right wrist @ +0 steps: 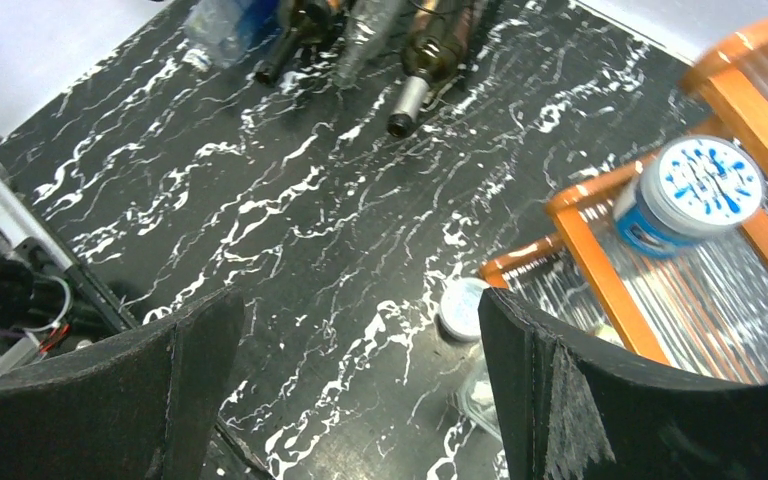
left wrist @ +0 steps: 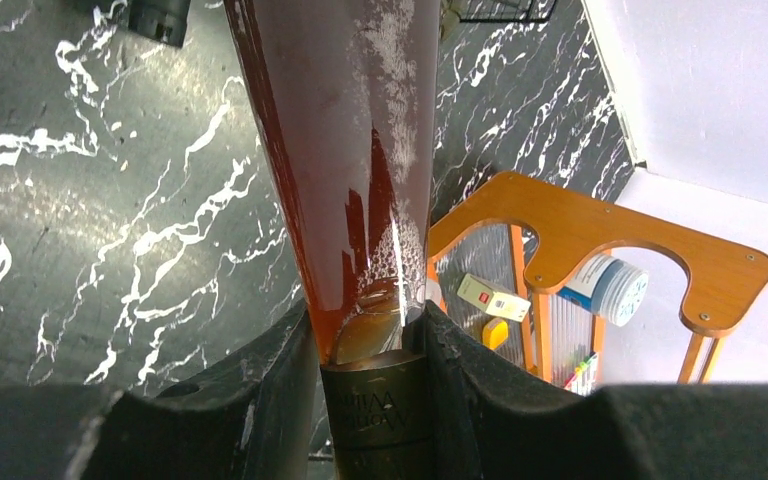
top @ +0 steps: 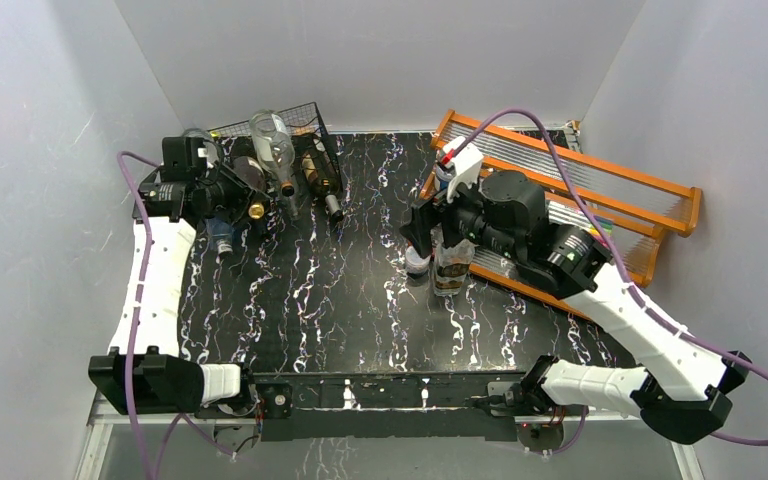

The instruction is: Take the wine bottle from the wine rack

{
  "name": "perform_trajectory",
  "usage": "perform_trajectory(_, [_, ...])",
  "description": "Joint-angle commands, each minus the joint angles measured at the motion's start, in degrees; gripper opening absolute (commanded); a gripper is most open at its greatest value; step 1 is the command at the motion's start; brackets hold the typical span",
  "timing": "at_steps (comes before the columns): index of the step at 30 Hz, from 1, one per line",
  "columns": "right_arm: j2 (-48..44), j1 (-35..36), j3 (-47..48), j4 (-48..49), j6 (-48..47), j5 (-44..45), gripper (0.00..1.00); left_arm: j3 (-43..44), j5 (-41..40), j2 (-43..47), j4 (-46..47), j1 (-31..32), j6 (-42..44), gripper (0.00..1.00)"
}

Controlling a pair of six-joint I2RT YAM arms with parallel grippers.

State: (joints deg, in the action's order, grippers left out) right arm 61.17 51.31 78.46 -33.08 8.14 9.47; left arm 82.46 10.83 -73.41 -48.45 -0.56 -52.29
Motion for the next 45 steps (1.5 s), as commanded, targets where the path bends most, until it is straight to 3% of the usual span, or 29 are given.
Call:
perform_trajectory(1, [2.00,-0.16,1.89,8.79,-4.51,-8.94,0.98,9.01,4.92,8.22,10.48,-0.02,0.90,0.00])
perform_trajectory(6, [7.70,0.56,2.89,12.74,-5.75,-16.59,0.98,8.80,8.70,9.26,9.07,0.15,-1.97,0.00])
perform_trajectory(14, [15.36,5.60,3.68,22.76,-10.40,-18.26,0.98,12.23,9.55,10.20,5.47,2.57,-5.21,0.00])
perform_trajectory(28, [25.31,10.67,1.50,35.92,-12.49,-19.04,0.98,2.96,16.65,14.38,6.06,5.74,-13.11,0.00])
perform_trajectory(37, [27.72,11.97,-13.36,65.56,-18.34,-21.00,0.98,-1.19,19.42,16.75,4.74,6.86,-19.04,0.00])
perform_trajectory(41, [31.65,12.04,-18.66,81.90,-25.36,-19.18,0.98,-2.91,18.23,19.22,3.96,7.03,-20.78,0.00])
perform_trajectory(45, [38.14,12.06,-15.48,87.66,-29.15,-14.85,0.98,-4.21,19.52,18.96,2.83,7.71,-22.06,0.00])
